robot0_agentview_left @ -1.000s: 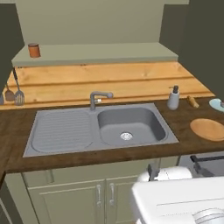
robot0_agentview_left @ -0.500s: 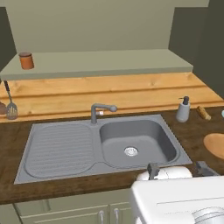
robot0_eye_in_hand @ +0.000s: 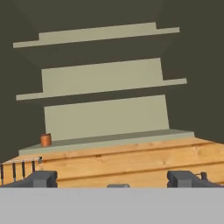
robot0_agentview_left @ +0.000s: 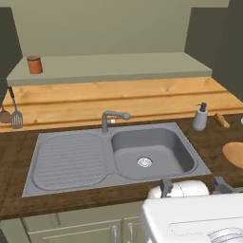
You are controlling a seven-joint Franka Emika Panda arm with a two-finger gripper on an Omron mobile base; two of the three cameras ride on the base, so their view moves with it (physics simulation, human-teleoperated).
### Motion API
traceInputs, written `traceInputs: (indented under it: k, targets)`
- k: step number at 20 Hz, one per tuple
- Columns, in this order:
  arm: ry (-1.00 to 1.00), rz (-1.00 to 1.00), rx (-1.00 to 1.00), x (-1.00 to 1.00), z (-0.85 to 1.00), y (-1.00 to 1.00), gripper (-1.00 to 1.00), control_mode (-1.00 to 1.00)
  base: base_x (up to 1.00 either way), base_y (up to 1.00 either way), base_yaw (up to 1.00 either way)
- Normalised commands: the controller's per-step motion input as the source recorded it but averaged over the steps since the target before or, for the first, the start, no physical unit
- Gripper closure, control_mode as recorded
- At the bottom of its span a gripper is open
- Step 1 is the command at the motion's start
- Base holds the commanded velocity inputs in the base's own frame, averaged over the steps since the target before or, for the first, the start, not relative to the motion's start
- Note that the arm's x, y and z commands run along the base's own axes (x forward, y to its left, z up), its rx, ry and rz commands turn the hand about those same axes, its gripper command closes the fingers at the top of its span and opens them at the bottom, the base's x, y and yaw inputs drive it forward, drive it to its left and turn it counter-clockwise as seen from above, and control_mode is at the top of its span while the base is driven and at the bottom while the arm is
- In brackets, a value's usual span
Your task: From the different types of pastries on the counter, select a croissant and place it on the cutting board. Then retrieve a jar of jam from the cabinet and place it alongside the croissant on the cutting board.
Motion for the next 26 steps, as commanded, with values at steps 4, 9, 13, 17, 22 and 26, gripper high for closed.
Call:
traceInputs:
  k: [4,9,13,17,22,26]
  targets:
    - [0.0,0.0,0.0,0.0,0.0,0.0,-1.0,1.0,0.05,0.47,-0.02]
    - [0.0,0.0,0.0,0.0,0.0,0.0,-1.0,1.0,0.07,0.58,-0.01]
    - [0.0,0.0,0.0,0.0,0.0,0.0,-1.0,1.0,0.48,0.0,0.0]
    - [0.0,0.0,0.0,0.0,0.0,0.0,-1.0,1.0,0.42,0.0,0.0]
    - [0.0,0.0,0.0,0.0,0.0,0.0,-1.0,1.0,0.0,0.0,0.0]
    - [0.0,0.0,0.0,0.0,0.0,0.0,-1.0,1.0,0.0,0.0,0.0]
